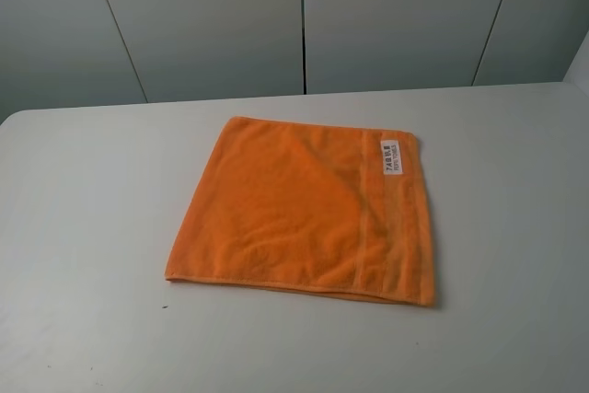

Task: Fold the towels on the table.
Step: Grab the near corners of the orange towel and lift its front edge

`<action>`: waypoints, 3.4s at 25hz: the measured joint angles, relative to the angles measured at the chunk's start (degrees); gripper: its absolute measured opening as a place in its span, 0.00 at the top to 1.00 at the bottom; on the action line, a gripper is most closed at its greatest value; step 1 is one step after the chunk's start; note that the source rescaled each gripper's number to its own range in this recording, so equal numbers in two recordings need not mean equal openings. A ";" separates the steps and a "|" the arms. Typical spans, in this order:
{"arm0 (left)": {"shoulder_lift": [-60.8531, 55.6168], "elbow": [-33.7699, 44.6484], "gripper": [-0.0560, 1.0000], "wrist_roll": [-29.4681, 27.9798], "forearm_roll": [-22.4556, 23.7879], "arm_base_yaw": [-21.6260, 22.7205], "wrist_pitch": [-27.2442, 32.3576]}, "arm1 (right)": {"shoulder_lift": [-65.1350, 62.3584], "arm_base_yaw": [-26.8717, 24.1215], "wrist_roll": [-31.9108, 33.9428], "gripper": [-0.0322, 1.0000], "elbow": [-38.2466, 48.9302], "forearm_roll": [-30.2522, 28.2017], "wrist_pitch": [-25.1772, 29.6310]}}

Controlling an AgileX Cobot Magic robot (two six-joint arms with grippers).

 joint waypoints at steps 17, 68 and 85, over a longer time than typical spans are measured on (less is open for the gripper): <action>0.00 0.00 0.01 0.00 -0.66 0.00 0.00 | 0.00 0.00 0.00 0.00 0.00 0.00 0.00; 93.62 -24.89 0.01 60.73 -5.75 -16.82 -16.74 | 81.98 32.51 -43.08 0.00 -8.09 8.04 -15.78; 97.15 -20.71 0.01 65.34 0.52 -22.88 -21.02 | 97.14 38.83 -43.08 0.00 -9.79 8.74 -27.81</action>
